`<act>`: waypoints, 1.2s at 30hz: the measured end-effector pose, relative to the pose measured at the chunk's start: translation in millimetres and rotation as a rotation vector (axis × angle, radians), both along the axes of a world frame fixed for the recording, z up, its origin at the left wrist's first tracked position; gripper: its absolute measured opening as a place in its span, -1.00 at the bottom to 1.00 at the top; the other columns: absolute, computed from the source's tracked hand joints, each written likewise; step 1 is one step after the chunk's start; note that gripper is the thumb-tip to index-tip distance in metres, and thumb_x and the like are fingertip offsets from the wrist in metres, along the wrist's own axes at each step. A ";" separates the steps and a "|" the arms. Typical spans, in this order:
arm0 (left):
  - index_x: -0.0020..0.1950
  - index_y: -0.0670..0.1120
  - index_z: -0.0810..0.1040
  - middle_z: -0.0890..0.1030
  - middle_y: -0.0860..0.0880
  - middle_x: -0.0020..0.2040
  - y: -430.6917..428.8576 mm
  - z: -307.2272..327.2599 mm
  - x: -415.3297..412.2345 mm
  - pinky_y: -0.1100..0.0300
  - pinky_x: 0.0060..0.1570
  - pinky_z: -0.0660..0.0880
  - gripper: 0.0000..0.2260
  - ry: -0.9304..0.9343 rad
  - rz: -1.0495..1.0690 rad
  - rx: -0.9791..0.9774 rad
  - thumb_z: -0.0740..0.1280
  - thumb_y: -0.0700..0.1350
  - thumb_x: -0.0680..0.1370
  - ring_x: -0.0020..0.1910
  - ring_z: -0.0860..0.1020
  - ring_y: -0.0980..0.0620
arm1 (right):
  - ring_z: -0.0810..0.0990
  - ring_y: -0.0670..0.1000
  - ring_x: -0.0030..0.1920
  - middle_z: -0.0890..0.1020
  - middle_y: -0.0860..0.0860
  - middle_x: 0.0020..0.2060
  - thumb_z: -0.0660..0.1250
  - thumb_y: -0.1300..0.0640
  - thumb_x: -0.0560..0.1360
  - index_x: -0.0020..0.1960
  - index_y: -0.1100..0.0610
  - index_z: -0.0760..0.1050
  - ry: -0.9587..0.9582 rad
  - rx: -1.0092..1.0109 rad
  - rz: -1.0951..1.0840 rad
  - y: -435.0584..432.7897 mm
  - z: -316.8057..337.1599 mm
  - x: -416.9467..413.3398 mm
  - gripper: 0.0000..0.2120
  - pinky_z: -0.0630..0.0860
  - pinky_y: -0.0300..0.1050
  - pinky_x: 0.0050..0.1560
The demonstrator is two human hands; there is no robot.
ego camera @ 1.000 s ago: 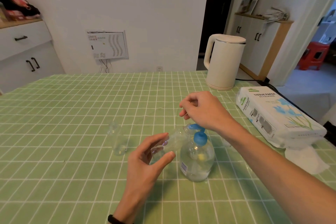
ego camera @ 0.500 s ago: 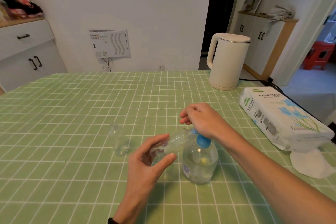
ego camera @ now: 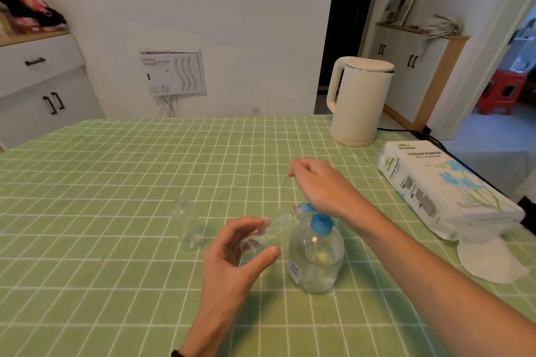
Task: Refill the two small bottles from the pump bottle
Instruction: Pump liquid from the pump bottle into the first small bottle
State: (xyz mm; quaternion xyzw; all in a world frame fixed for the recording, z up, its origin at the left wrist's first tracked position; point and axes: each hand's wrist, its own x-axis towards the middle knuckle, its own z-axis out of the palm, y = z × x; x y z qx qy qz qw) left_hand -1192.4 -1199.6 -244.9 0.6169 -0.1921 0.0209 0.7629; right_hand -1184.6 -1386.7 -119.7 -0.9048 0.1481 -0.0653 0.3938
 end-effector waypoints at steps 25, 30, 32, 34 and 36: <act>0.10 0.08 0.75 0.78 -0.02 0.11 -2.9 2.8 0.5 0.23 0.09 0.64 -0.62 0.010 -0.030 -0.036 0.63 -0.07 0.29 0.09 0.74 0.05 | 0.35 0.00 -0.35 0.35 -0.06 -0.44 0.14 0.00 0.66 0.24 0.30 0.58 -0.002 -0.010 -0.016 -4.6 -8.9 4.0 -0.58 0.32 -0.04 -0.26; 0.13 0.07 0.75 0.77 -0.02 0.15 -0.1 2.9 -0.7 0.13 0.16 0.68 -0.60 0.024 -0.019 -0.018 0.63 -0.03 0.30 0.16 0.73 0.01 | 0.34 -0.01 -0.39 0.35 -0.08 -0.46 0.16 0.07 0.66 0.23 0.30 0.60 0.039 0.005 -0.022 -2.8 -17.3 1.7 -0.63 0.32 -0.07 -0.30; 0.13 0.08 0.75 0.77 -0.01 0.15 1.2 4.1 -2.3 0.14 0.15 0.68 -0.60 0.036 -0.014 -0.019 0.63 -0.02 0.30 0.16 0.72 0.01 | 0.35 0.01 -0.35 0.37 -0.06 -0.43 0.16 0.06 0.66 0.23 0.29 0.60 0.032 0.010 -0.027 -2.2 -18.2 0.4 -0.62 0.31 -0.06 -0.30; 0.13 0.09 0.75 0.77 -0.02 0.15 1.5 5.5 -3.6 0.12 0.12 0.69 -0.60 0.040 -0.015 -0.015 0.63 -0.02 0.30 0.17 0.72 0.00 | 0.34 0.00 -0.36 0.35 -0.08 -0.46 0.16 0.05 0.66 0.22 0.29 0.60 0.024 0.013 -0.031 -2.6 -16.9 -0.5 -0.62 0.31 -0.06 -0.30; 0.13 0.08 0.75 0.77 -0.03 0.15 0.1 6.9 -4.7 0.10 0.10 0.68 -0.60 0.042 -0.016 -0.013 0.63 -0.02 0.30 0.16 0.72 -0.01 | 0.30 -0.01 -0.41 0.30 -0.14 -0.54 0.17 0.02 0.66 0.16 0.31 0.60 0.011 0.008 -0.031 -3.4 -14.2 0.3 -0.61 0.30 -0.06 -0.31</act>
